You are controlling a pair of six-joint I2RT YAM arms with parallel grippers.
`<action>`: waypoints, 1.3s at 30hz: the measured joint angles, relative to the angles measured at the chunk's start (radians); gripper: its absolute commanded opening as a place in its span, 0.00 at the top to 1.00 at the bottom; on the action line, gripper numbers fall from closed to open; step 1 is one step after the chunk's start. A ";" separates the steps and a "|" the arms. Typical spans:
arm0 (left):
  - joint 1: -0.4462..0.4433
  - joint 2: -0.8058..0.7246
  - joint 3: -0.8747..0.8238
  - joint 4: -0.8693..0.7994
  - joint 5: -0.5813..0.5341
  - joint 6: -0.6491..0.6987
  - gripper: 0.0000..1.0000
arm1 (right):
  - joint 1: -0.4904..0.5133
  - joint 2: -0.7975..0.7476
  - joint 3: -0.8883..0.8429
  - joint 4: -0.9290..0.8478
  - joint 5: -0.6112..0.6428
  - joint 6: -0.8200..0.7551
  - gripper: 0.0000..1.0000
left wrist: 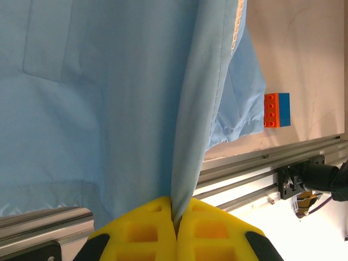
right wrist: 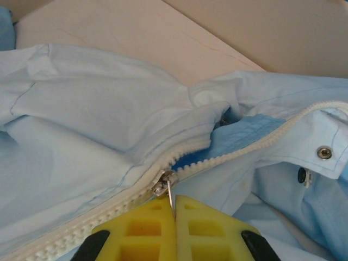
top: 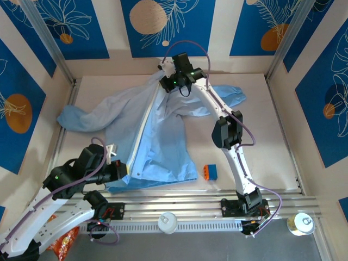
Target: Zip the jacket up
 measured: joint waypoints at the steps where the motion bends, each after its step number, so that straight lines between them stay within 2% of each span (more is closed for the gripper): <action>1: 0.000 0.000 0.000 0.000 -0.002 -0.002 1.00 | -0.005 0.002 0.005 0.001 0.000 0.000 1.00; 15: 0.000 -0.059 0.000 -0.045 -0.064 -0.083 1.00 | -0.084 0.091 0.077 0.048 -0.032 0.058 1.00; 39: 0.000 -0.071 -0.005 -0.022 -0.195 -0.193 1.00 | -0.150 0.139 0.109 0.121 -0.185 0.135 1.00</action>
